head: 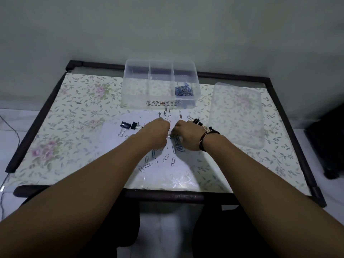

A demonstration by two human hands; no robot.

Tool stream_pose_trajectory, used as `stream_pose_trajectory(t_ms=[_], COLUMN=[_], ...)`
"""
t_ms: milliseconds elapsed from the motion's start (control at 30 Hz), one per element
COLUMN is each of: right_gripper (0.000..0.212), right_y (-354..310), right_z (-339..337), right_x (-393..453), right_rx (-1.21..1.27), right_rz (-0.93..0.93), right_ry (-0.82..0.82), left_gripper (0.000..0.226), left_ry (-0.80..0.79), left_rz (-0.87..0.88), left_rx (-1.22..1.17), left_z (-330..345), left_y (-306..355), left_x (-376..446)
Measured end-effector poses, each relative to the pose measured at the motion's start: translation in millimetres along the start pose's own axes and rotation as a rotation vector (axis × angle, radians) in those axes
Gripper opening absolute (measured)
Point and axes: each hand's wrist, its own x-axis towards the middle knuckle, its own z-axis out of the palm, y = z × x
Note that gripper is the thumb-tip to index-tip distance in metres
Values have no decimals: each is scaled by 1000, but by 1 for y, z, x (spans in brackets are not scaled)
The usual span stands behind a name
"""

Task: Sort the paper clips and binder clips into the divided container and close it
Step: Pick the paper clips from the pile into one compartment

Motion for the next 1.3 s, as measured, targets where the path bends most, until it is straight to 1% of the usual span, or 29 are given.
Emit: stream_pose_trajectory(t_ms=[67,100,167,233,267,300,367,433,500,567,667,733,767,867,967,1067,1167,1233,1300], right_gripper=[41,42,62,81,84,84,74,55,37,26,19,18,18,19,16,10,8,10,14], right_y=[0,0,-1,-6,-9,-12,-19,-24,-27,-29,-30,-28,-26,-15,-4,9,26,39,49], right_z=[-1,-1,2,8,11,14,18,21,21,20,16,14,13,5,-15,-44,-71,-88,-105], right_x=[-6,-8,-12,-13,-12,-10,-4,1,4,7,8,8,7,4,-6,-17,-13,0,15], right_rx=[11,10,3,-8,-11,0,58,105,116,97,46,27,35,140,306,630,883,971,995], right_rz=[34,68,145,198,204,197,158,115,90,87,93,113,128,181,223,264,298,316,348], right_ry=[9,24,11,-34,-38,-21,41,99,137,154,169,183,193,242,310,389,483,544,595], left_gripper=[26,34,48,56,56,54,45,33,23,16,4,13,13,11,10,10,11,11,10], left_ry=[1,9,16,-34,-63,-82,-74,-40,-23,0,27,39,43,70,130,201,294,350,402], left_rz=[7,14,26,26,28,29,27,23,-5,-42,-81,-100,-106,-118,-118,-134,-130,-114,-107], left_rx=[-15,-1,34,49,57,63,59,44,0,-56,-80,-110,-130,-201,-357,-566,-752,-855,-921], left_z=[-2,-4,-6,-5,-3,-1,1,1,-1,-1,1,2,2,-6,-23,-50,-75,-91,-106], left_y=[1,2,2,0,0,-1,1,3,4,3,0,-1,-2,-5,-9,-7,-5,-1,5], left_x=[-3,-5,-8,-9,-9,-9,-9,-8,-5,-2,0,-1,-1,-3,-5,-6,5,20,41])
